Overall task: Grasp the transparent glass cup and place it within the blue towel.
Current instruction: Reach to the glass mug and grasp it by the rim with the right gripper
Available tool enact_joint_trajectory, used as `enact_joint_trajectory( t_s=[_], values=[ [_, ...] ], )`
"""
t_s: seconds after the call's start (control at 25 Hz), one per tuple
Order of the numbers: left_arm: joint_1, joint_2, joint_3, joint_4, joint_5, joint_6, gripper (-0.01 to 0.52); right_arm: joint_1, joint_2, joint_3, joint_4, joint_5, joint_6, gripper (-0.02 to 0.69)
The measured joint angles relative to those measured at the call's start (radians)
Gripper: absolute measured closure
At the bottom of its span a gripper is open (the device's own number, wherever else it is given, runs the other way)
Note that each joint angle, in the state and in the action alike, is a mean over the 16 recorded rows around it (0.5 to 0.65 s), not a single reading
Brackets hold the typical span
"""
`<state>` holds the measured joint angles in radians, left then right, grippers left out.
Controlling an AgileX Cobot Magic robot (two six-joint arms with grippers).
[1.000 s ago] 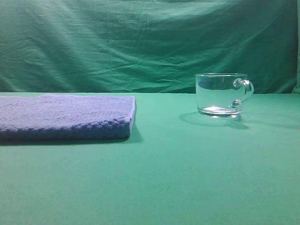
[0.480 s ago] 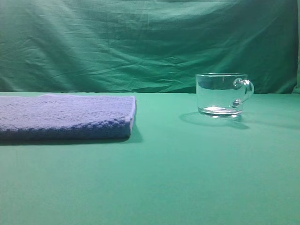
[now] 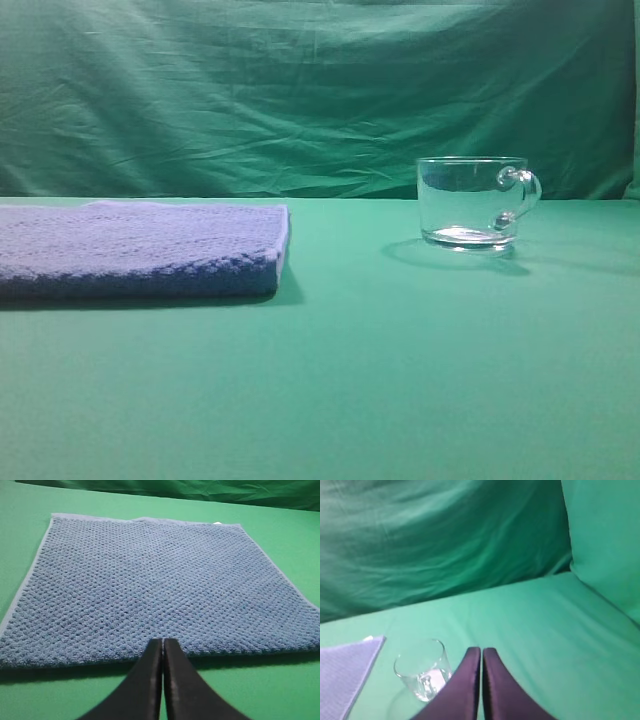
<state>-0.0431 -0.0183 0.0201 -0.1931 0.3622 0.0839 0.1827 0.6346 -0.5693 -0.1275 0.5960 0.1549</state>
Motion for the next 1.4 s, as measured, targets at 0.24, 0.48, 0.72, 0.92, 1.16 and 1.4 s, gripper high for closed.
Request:
enact_joint_trajectory(
  t_s=[0.24,0.48,0.72,0.92,1.16,1.4],
  values=[
    [0.000,0.000,0.000,0.000,0.000,0.000,0.514,0.067,0.272,-0.156,0.025,0.116,-0.102,0.650],
    [0.000,0.000,0.000,0.000,0.000,0.000,0.514,0.131,0.540,-0.304,0.059,0.185,-0.185,0.512],
    [0.000,0.000,0.000,0.000,0.000,0.000,0.514,0.177,0.772,-0.411,0.083,0.196,-0.253,0.273],
    [0.000,0.000,0.000,0.000,0.000,0.000,0.514,0.204,0.919,-0.462,0.090,0.157,-0.291,0.109],
    [0.000,0.000,0.000,0.000,0.000,0.000,0.514,0.213,1.042,-0.497,0.092,0.067,-0.297,0.088],
    [0.000,0.000,0.000,0.000,0.000,0.000,0.514,0.213,1.104,-0.516,0.093,-0.025,-0.297,0.255]
  ],
)
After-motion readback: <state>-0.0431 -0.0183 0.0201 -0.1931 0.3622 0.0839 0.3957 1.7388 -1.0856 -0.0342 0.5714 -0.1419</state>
